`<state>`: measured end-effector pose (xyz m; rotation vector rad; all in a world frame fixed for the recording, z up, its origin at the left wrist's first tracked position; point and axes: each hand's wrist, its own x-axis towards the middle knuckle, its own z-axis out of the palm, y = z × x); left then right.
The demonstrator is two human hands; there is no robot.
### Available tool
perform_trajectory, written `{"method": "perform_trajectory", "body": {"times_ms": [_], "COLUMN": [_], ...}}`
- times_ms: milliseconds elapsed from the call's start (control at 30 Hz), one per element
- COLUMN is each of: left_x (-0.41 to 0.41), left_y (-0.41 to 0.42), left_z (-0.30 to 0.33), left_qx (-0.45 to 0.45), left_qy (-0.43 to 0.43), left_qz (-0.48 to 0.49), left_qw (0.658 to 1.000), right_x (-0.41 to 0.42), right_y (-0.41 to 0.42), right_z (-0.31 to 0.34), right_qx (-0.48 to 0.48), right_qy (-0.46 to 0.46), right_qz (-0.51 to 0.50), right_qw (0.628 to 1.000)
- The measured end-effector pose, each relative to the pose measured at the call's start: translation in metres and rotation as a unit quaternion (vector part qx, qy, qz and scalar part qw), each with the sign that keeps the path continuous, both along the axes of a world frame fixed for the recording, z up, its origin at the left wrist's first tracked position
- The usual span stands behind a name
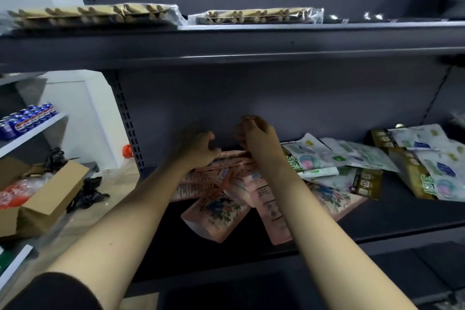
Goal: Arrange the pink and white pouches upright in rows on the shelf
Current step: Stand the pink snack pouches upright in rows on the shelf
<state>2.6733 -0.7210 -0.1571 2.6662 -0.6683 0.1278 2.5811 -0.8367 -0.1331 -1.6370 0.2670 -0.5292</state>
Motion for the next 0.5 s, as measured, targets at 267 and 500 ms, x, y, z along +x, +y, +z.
{"method": "perform_trajectory", "body": {"times_ms": [267,500], "left_x": [0.028,0.024], "left_y": [0.001,-0.011], "left_z": [-0.038,-0.039], "left_qx": [0.179,0.202], "left_qy": [-0.071,-0.138], "left_qz": [-0.009,0.032], "left_qw": [0.981,0.969], "right_x": [-0.013,-0.018], "right_y": [-0.012,-0.02], "right_z": [-0.01,-0.014], "right_qx": [0.015,0.04], "right_qy": [-0.002,-0.025], "right_qz": [-0.032,-0.053], "right_qw": [0.999,0.998]}}
